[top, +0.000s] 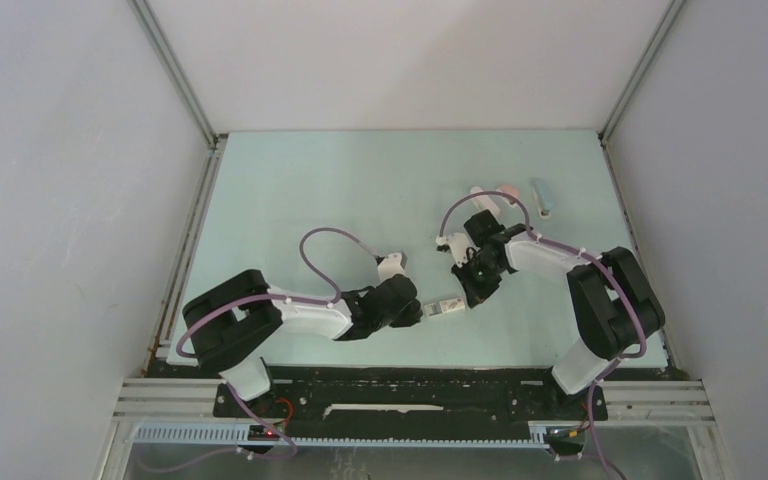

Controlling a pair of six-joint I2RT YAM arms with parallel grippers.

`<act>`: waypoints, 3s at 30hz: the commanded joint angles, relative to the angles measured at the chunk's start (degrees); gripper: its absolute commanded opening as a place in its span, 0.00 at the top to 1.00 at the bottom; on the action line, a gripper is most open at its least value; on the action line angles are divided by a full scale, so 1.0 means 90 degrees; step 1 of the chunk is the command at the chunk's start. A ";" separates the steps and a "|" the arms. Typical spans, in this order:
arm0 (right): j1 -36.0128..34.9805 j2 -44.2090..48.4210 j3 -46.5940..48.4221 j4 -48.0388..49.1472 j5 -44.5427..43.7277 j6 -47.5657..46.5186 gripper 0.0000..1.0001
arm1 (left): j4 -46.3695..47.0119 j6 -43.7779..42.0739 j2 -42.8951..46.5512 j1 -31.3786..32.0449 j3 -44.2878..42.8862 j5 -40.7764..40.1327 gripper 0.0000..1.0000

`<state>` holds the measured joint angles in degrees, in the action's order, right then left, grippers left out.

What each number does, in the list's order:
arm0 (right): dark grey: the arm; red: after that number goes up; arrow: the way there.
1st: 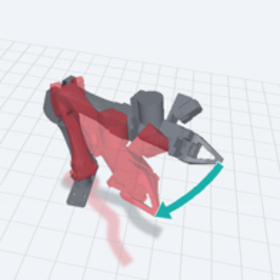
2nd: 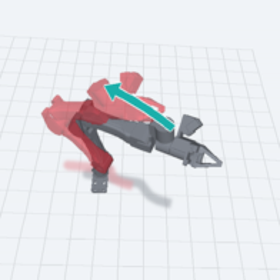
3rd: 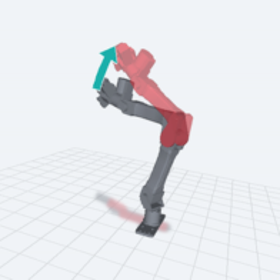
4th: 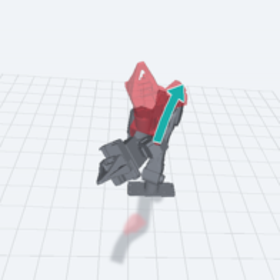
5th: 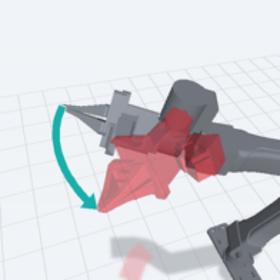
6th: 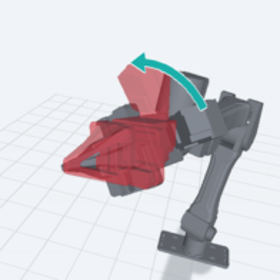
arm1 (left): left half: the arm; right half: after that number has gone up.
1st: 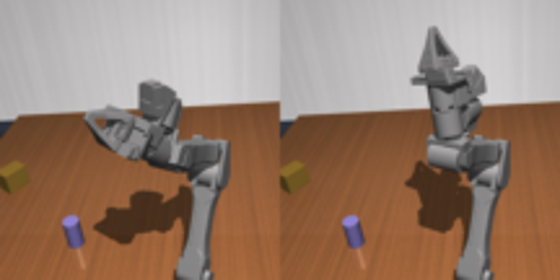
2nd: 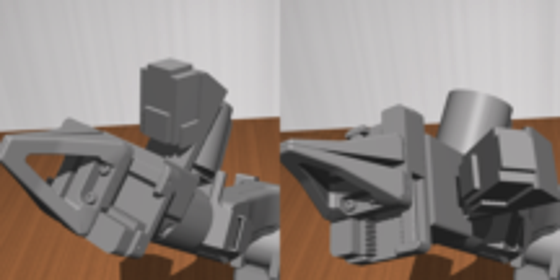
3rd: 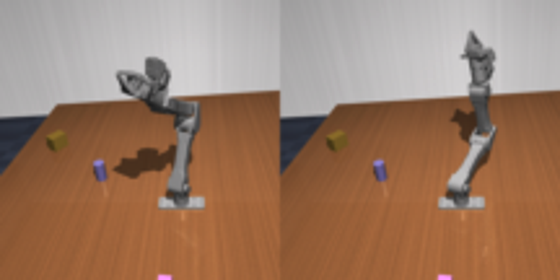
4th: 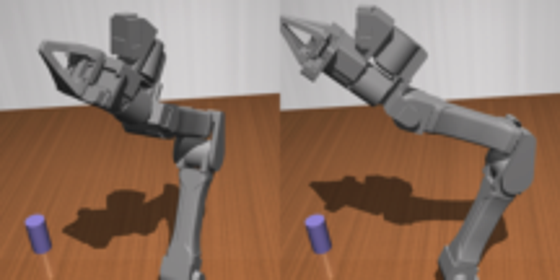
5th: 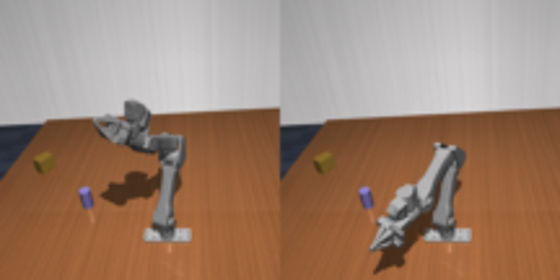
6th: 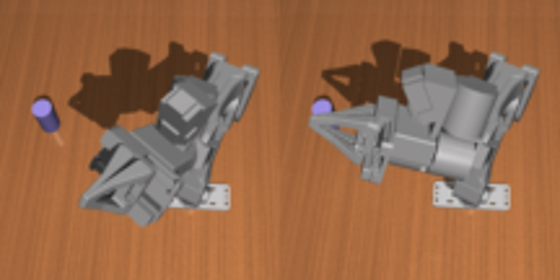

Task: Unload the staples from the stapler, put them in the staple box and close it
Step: Close the staple box at the center of the board.

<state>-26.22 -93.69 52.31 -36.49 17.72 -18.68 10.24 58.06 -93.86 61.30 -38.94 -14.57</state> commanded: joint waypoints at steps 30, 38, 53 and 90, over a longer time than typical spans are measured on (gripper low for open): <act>-0.0439 -0.0330 0.0291 0.0087 -0.0188 0.0212 0.99 | 0.0031 -0.0057 0.0131 0.0035 0.0076 -0.0066 0.90; -0.0450 -0.0379 0.0291 0.0071 -0.0260 0.0190 0.99 | 0.0466 0.0090 0.0693 0.0035 0.0709 0.0043 0.82; -0.0510 -0.0445 0.0291 0.0064 -0.0298 0.0161 0.99 | 0.2127 0.0322 0.0321 -0.0139 0.1102 0.0612 0.60; -0.0686 -0.0471 0.0291 0.0052 -0.0280 0.0093 0.99 | 0.2072 0.0516 -0.0274 -0.0300 0.0707 0.0711 0.75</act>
<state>-30.81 -95.96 54.94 -37.43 15.16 -17.63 30.83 62.96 -95.37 58.85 -30.26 -8.32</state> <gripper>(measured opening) 0.011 0.258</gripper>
